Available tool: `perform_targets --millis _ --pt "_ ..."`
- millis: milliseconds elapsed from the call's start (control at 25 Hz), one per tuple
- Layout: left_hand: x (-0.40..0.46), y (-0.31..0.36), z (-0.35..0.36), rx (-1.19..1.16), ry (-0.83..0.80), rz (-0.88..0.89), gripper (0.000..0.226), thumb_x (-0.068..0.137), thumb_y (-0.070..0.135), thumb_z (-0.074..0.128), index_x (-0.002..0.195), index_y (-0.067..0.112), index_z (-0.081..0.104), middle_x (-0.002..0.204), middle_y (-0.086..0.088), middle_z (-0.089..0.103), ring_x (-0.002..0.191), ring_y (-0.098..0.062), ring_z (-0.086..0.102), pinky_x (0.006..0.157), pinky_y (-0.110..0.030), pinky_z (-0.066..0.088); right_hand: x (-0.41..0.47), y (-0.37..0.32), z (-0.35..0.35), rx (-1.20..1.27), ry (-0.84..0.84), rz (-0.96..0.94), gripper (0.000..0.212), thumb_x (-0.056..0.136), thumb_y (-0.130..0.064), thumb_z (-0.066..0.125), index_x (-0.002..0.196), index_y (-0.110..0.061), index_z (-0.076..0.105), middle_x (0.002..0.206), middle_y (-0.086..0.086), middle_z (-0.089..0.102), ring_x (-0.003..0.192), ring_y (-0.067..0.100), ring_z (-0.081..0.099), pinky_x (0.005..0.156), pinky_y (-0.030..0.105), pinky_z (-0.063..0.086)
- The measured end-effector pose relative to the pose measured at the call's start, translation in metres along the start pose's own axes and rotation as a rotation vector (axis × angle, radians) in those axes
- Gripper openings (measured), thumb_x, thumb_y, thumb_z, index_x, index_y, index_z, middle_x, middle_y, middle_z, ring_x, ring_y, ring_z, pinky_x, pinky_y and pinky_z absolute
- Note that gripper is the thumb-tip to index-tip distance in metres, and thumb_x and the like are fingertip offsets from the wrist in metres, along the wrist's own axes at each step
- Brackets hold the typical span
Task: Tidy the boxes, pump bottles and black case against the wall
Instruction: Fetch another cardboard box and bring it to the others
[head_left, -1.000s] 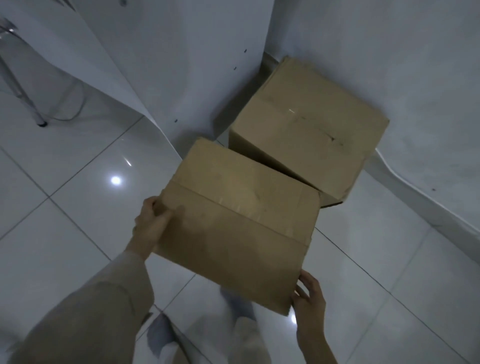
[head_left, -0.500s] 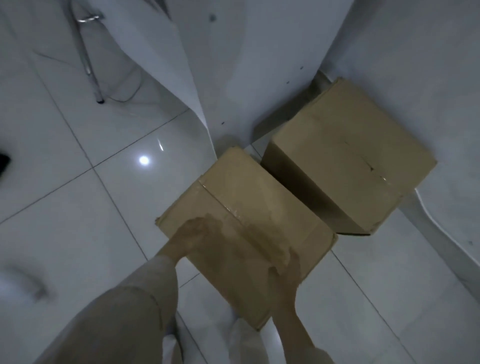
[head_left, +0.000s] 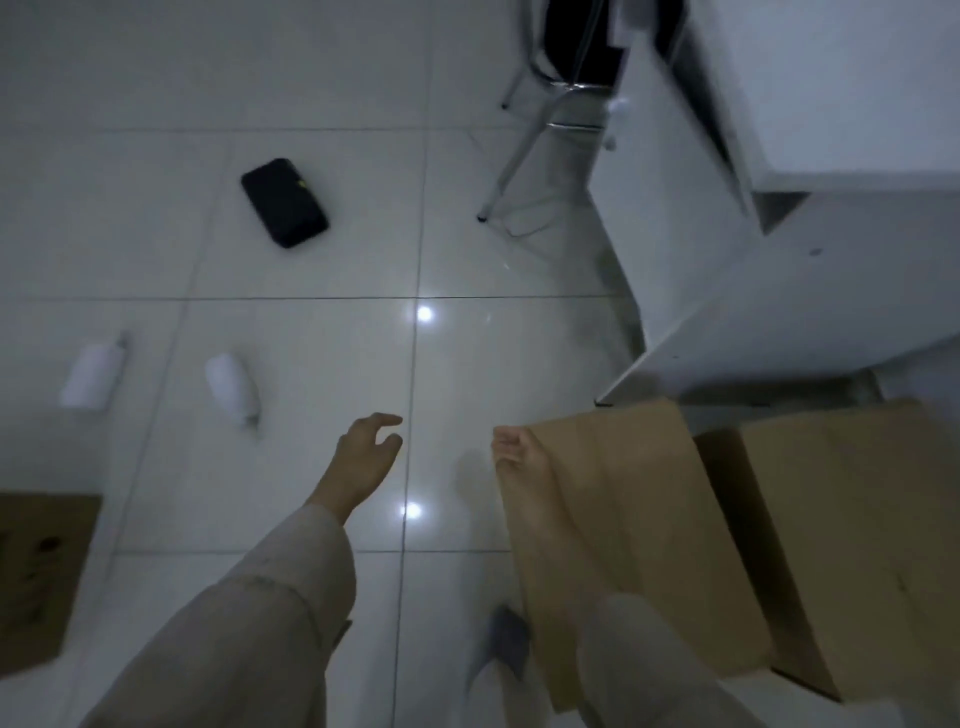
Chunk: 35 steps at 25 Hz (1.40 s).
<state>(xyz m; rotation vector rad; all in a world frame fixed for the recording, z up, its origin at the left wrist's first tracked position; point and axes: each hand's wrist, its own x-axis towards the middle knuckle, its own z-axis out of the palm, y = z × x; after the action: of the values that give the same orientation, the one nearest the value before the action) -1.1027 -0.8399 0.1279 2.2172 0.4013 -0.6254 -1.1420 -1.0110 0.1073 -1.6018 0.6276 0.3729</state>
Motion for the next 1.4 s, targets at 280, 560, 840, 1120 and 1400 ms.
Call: perform_targets --millis 280,560,840,1120,1400 --pt "-0.135 -0.130 -0.139 -0.312 0.479 -0.182 0.032 0.092 0.010 0.042 0.121 0.011 0.056 0.133 -0.011 0.051 0.127 -0.027 0.044 0.103 -0.033 0.032 -0.100 -0.029 0.145 -0.208 -0.305 -0.138 0.037 0.081 0.013 0.040 0.095 -0.018 0.055 0.096 0.006 0.059 0.081 0.014 0.053 0.049 0.002 0.038" --pt "-0.353 -0.277 -0.238 -0.550 0.953 -0.415 0.031 0.091 0.007 0.041 0.116 0.009 0.059 0.127 -0.011 0.058 0.115 -0.022 0.049 0.090 -0.026 0.033 -0.261 -0.038 0.278 -0.453 -0.710 -0.231 0.032 0.085 0.006 0.042 0.099 -0.018 0.057 0.101 0.001 0.060 0.077 0.011 0.054 0.061 0.019 0.040" --pt "-0.504 -0.295 -0.323 -0.627 1.115 -0.307 0.028 0.092 0.009 0.040 0.112 0.012 0.060 0.113 0.001 0.058 0.105 -0.012 0.049 0.087 -0.024 0.032 -0.397 -0.090 0.341 -0.376 -0.819 -0.298 0.029 0.087 0.002 0.044 0.100 -0.020 0.057 0.102 -0.003 0.060 0.091 0.010 0.054 0.071 0.023 0.043" --pt "-0.563 -0.325 -0.362 -0.659 1.035 -0.264 0.025 0.093 0.007 0.040 0.107 0.013 0.060 0.110 -0.004 0.063 0.106 -0.021 0.055 0.087 -0.027 0.036 -0.440 -0.117 0.396 -0.234 -0.756 -0.224 0.026 0.090 0.000 0.043 0.092 -0.020 0.059 0.094 -0.006 0.062 0.096 0.018 0.057 0.071 0.024 0.046" --pt "-0.544 -0.386 -0.460 -0.629 0.978 -0.278 0.026 0.094 0.008 0.039 0.109 0.015 0.059 0.108 -0.003 0.061 0.103 -0.019 0.053 0.085 -0.028 0.036 -0.426 -0.123 0.490 -0.146 -0.593 -0.105 0.020 0.092 -0.010 0.045 0.082 -0.023 0.057 0.105 0.004 0.061 0.092 0.017 0.057 0.066 0.021 0.043"
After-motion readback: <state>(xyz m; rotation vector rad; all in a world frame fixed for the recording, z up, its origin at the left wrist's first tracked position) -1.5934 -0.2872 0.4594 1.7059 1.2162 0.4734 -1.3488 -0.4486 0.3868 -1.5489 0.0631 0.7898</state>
